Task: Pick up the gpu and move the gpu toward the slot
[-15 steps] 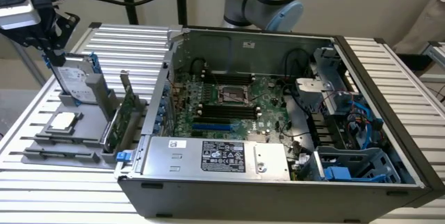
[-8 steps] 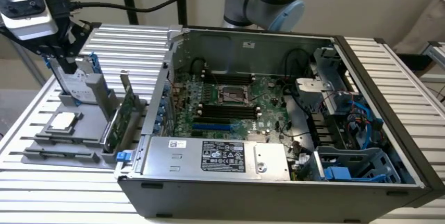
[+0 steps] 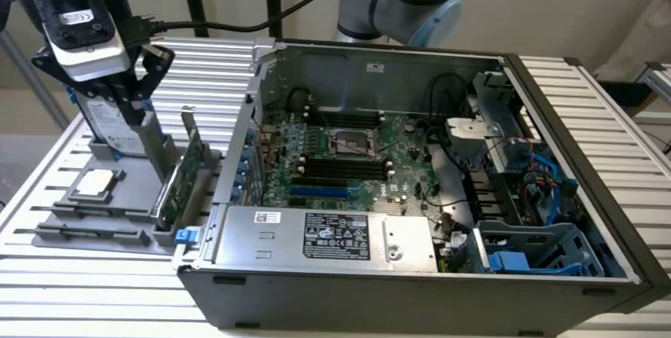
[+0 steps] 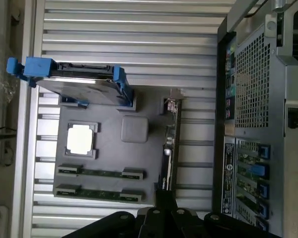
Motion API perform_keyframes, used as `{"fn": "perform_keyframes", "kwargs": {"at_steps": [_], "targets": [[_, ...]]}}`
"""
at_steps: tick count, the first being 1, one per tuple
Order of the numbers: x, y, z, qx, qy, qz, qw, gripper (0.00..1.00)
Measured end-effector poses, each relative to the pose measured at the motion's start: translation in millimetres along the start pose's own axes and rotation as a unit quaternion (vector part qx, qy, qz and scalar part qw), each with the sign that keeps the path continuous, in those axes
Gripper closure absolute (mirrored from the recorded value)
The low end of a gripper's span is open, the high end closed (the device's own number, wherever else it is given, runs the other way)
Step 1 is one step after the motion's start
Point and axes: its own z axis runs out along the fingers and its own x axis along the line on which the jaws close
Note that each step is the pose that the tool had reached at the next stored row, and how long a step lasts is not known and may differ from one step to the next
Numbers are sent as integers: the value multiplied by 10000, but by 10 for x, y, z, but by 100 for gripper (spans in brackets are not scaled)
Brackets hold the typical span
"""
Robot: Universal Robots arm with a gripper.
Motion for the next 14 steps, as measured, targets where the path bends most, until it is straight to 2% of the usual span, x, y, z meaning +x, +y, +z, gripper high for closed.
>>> {"fn": "perform_keyframes", "kwargs": {"at_steps": [3, 5, 9, 13, 14], "targets": [[-123, -23, 41, 1, 0, 1, 10000, 89], [-158, -25, 73, 0, -2, 45, 10000, 89], [-164, -26, 120, 0, -13, 342, 9994, 89], [-164, -26, 125, 14, -8, 379, 9993, 88], [-164, -26, 125, 14, -8, 379, 9993, 83]]}}
